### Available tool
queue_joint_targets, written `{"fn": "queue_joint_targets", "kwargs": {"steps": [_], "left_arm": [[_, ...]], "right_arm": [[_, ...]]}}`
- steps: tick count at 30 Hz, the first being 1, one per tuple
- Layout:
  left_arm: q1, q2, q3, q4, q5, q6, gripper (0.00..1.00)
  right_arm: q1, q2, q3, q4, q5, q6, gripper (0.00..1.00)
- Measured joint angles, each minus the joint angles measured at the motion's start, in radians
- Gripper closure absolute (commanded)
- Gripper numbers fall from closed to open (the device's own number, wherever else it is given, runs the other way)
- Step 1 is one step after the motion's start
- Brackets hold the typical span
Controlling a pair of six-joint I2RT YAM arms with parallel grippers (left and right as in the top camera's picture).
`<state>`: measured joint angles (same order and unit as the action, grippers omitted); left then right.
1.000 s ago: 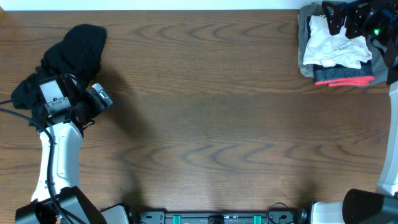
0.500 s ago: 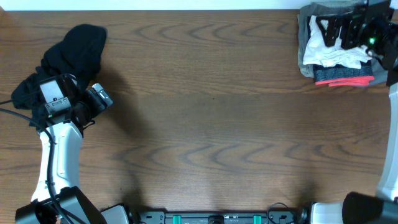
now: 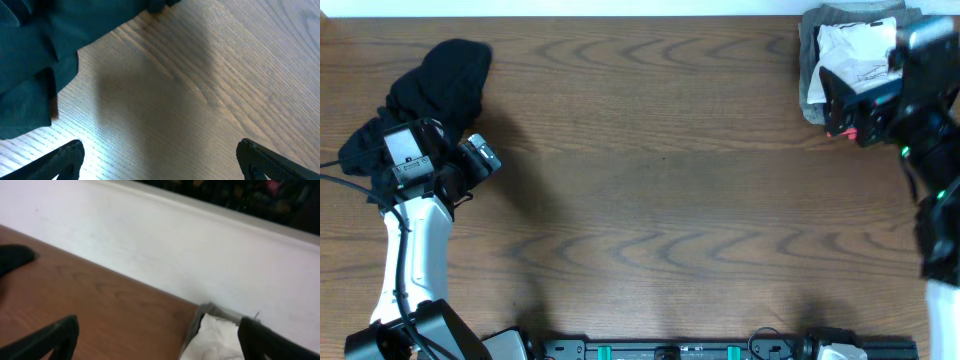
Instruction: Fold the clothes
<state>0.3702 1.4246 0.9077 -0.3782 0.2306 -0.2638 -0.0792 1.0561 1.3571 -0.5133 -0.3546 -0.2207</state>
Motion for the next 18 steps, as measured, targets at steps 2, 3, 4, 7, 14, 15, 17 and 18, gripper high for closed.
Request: {"fn": "queue_joint_targets", "kwargs": {"steps": [2,3,4,7,14,15,17,18], "left_arm": [[0.000,0.000,0.000,0.000,-0.001,0.000,0.02],[0.000,0.000,0.000,0.000,0.000,0.000,0.02],[0.000,0.000,0.000,0.000,0.000,0.000,0.02],[0.000,0.000,0.000,0.000,0.000,0.000,0.02],[0.000,0.000,0.000,0.000,0.000,0.000,0.02],[0.000,0.000,0.000,0.000,-0.001,0.000,0.02],[0.000,0.000,0.000,0.000,0.000,0.000,0.02],[0.000,0.000,0.000,0.000,0.000,0.000,0.02]], "right_arm": [[0.000,-0.071,-0.163,0.136,0.018,0.034,0.01],[0.000,-0.098,-0.233,0.187,0.029,0.056,0.01],[0.000,-0.125,-0.304,0.232,0.039,0.079,0.01],[0.000,-0.216,-0.518,0.364,0.078,0.136,0.01],[0.000,-0.492,-0.901,0.520,0.105,0.189,0.01],[0.000,-0.529,-0.946,0.537,0.108,0.191,0.01],[0.000,-0.594,-1.030,0.576,0.109,0.194,0.01],[0.000,-0.628,-1.075,0.597,0.109,0.195,0.01]]}}
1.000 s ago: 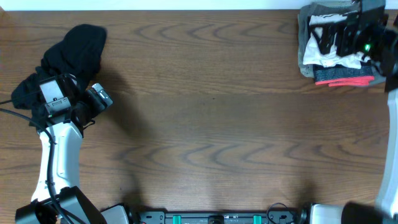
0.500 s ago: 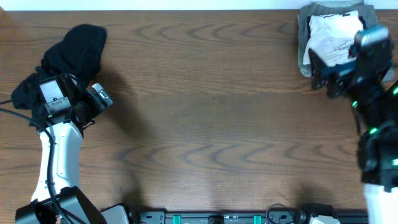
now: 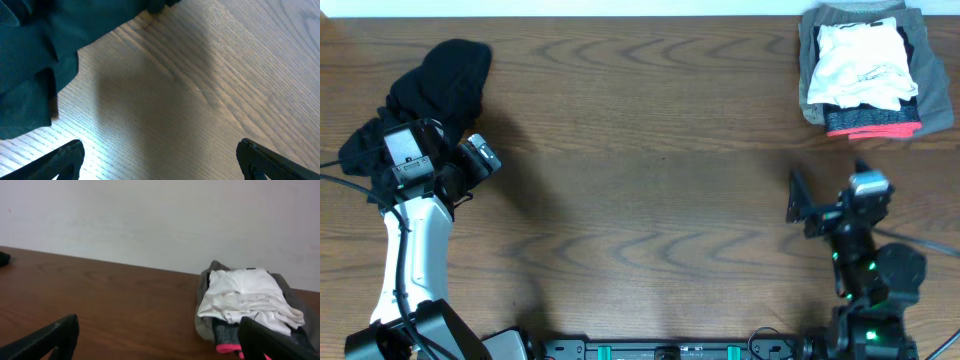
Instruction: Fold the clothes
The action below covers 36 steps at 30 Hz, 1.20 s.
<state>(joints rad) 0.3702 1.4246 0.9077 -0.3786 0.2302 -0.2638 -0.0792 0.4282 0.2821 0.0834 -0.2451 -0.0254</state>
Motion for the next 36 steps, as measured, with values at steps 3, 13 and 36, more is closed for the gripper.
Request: {"fn": "queue_joint_targets", "kwargs": {"steps": [3,13,36], "left_arm": [[0.000,0.000,0.000,0.000,0.000,0.000,0.02],[0.000,0.000,0.000,0.000,0.000,0.000,0.02],[0.000,0.000,0.000,0.000,0.000,0.000,0.02]], "right_arm": [[0.000,-0.079,-0.115,0.058,0.007,0.004,0.01],[0.000,-0.220,-0.274,0.083,0.021,0.008,0.01],[0.000,-0.411,-0.275,-0.136,0.056,0.011,0.01]]}}
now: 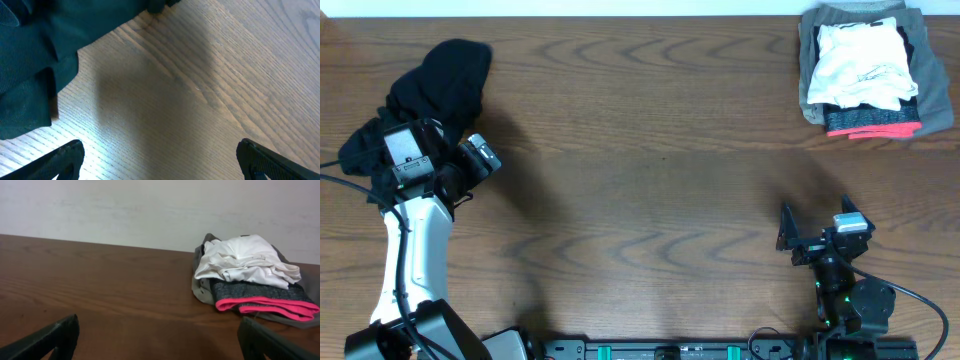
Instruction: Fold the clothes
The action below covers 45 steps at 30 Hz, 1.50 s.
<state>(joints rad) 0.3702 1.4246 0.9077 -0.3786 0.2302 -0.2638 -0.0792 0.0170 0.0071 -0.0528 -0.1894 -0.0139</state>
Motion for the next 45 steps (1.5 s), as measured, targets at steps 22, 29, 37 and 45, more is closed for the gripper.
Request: {"fn": "queue_joint_targets", "kwargs": {"steps": [22,29,37,45], "left_arm": [[0.000,0.000,0.000,0.000,0.000,0.000,0.02],[0.000,-0.015,0.000,-0.070,-0.025,0.002,0.02],[-0.017,-0.247,-0.096,0.039,-0.072,0.058,0.02],[-0.082,-0.598,-0.457,0.308,0.006,0.246,0.02]], "right_arm": [[0.000,0.000,0.000,0.000,0.000,0.000,0.01],[0.000,0.000,0.000,0.000,0.000,0.001,0.01],[0.000,0.000,0.000,0.000,0.001,0.001,0.01],[0.000,0.000,0.000,-0.001,0.003,0.003,0.01]]}}
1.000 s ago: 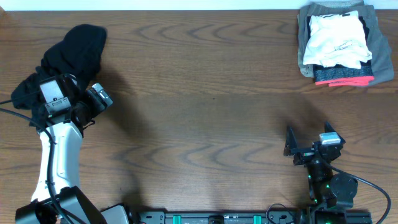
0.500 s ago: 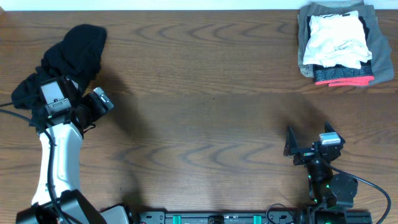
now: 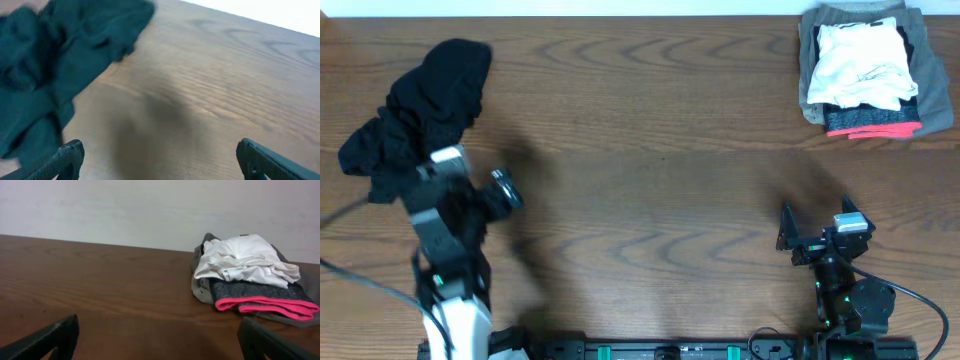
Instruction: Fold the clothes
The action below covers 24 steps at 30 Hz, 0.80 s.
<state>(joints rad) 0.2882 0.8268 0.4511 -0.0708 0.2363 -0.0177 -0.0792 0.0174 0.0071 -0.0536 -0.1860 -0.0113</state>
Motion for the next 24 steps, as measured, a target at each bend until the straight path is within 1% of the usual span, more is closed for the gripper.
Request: {"fn": "queue_joint_targets", "kwargs": {"steps": [5,7,11,15,24], "left_arm": [[-0.068,-0.216,-0.207,0.179,0.021,0.051,0.02],[-0.106,-0.290,-0.256,0.203,0.023,0.064,0.02],[-0.190,-0.435,-0.325,0.211,0.002,0.083,0.02],[-0.243,-0.524,-0.358,0.209,-0.031,0.097,0.02],[-0.251,-0.608,-0.390,0.194,-0.053,0.099,0.02]], "right_arm": [[0.000,0.000,0.000,0.000,0.000,0.000,0.01],[0.000,0.000,0.000,0.000,0.000,0.000,0.01],[0.000,0.000,0.000,0.000,0.000,0.000,0.01],[0.000,0.000,0.000,0.000,0.000,0.000,0.01],[0.000,0.000,0.000,0.000,0.000,0.000,0.01]]}}
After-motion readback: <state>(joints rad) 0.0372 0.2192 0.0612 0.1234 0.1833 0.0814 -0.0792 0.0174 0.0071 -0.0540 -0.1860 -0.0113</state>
